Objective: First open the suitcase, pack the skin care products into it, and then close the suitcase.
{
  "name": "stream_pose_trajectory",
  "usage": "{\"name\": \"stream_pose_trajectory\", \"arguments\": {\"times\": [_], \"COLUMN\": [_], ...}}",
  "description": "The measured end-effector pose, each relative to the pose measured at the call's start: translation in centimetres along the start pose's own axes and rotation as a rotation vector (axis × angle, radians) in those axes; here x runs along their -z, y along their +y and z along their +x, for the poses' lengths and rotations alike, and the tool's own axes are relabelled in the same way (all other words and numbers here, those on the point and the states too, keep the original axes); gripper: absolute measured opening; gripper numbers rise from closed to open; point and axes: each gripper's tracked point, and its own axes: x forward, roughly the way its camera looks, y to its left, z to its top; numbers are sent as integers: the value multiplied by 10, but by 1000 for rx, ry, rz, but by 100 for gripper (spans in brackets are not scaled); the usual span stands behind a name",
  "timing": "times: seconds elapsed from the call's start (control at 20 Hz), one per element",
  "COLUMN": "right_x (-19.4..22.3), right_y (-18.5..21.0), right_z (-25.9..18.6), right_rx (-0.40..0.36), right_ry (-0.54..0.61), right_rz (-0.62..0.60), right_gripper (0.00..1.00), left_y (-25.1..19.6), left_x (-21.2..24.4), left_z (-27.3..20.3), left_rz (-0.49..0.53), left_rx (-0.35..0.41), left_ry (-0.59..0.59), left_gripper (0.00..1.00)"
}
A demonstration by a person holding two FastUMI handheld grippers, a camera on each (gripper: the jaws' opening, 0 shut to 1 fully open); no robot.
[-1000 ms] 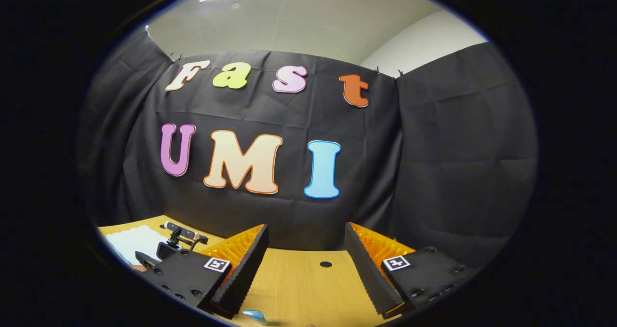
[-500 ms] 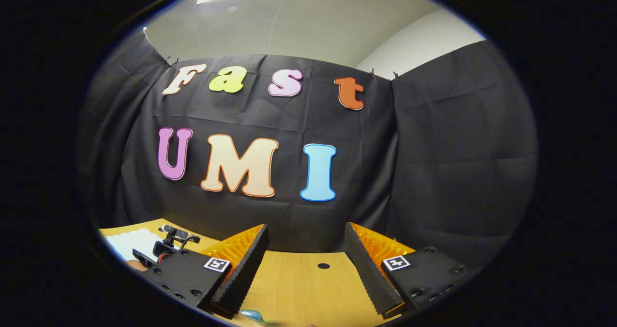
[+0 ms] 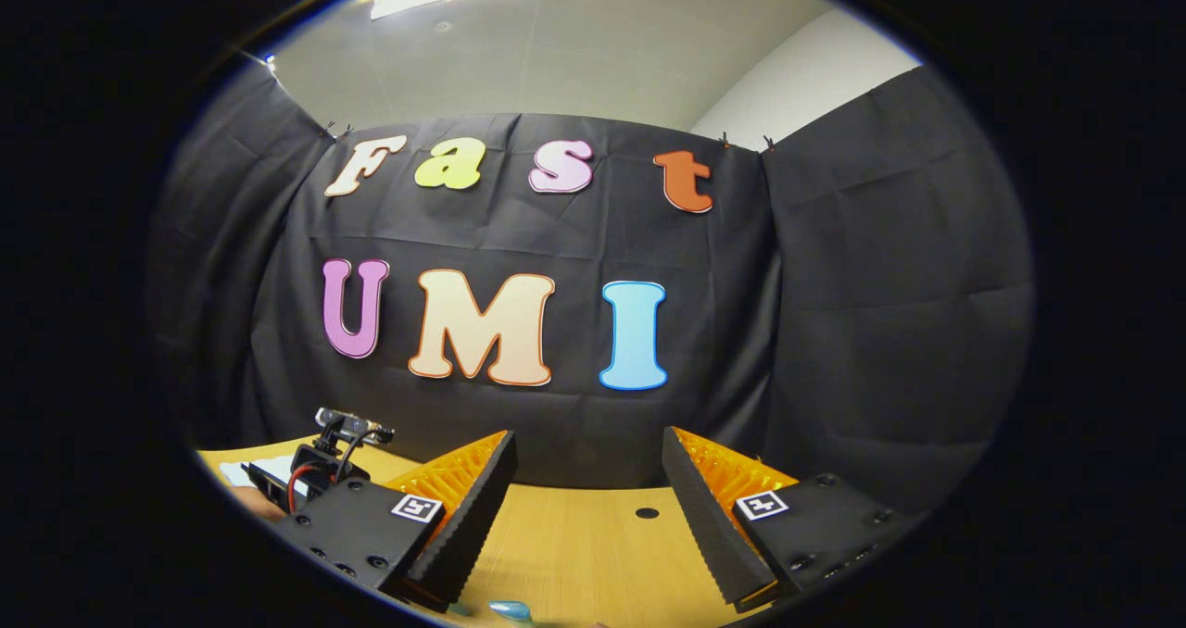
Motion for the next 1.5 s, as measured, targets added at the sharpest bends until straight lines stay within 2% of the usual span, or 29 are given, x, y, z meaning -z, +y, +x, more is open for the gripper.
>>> {"name": "stream_pose_trajectory", "arguments": {"times": [0.35,0.85,1.3,1.5], "right_x": [1,-3,-10,-13], "right_y": [34,97,138,155], "right_z": [3,7,8,10], "right_rx": [-60,-127,-98,-78], "right_ry": [-8,-31,-52,-58], "right_rz": [28,71,52,41], "right_gripper": [99,99,99,99], "left_y": [24,122,209,258], "left_x": [-49,-108,-130,-133], "left_z": [-54,-121,-144,-144], "left_rz": [-5,-37,-23,-21], "left_rx": [19,-8,-43,-82], "left_ry": [-96,-255,-316,-328], "left_gripper": [0,0,0,0]}}
